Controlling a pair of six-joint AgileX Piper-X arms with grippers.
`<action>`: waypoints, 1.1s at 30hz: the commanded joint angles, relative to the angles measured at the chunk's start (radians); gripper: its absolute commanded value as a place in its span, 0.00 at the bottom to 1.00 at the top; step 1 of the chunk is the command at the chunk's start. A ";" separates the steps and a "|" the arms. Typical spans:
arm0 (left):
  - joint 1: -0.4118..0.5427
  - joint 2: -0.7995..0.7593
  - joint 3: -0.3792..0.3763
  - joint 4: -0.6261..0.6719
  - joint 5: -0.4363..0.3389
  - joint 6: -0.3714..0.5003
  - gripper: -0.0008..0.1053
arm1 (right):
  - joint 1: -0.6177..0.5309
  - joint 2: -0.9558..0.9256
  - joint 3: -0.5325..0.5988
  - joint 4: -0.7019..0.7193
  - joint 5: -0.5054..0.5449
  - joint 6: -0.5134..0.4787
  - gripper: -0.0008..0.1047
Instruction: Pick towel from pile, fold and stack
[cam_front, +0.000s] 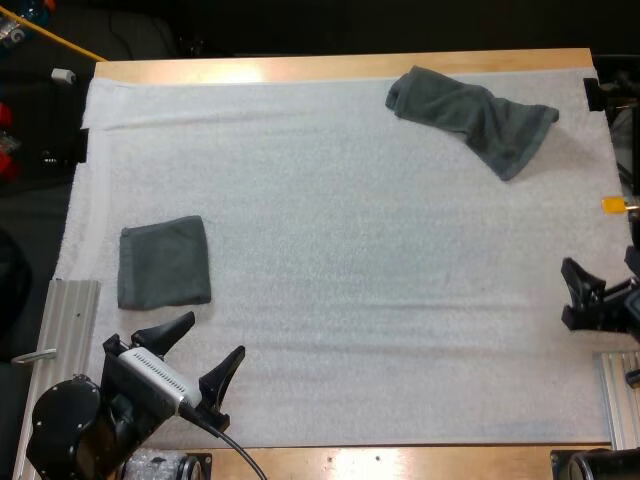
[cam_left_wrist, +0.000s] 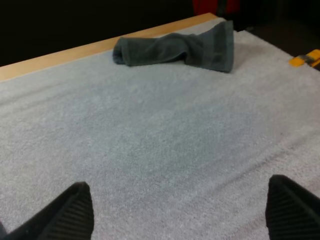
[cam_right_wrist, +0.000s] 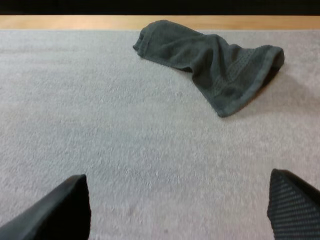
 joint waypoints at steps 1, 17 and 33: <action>-0.005 0.002 -0.007 -0.013 0.014 -0.001 0.66 | -0.006 0.030 -0.026 -0.025 -0.011 -0.015 0.68; -0.005 0.002 -0.007 -0.011 0.084 -0.005 0.66 | -0.006 0.390 -0.117 -0.181 0.072 0.130 0.68; -0.005 0.002 -0.007 -0.002 0.108 -0.024 0.66 | -0.006 0.765 -0.141 -0.382 0.119 0.247 0.68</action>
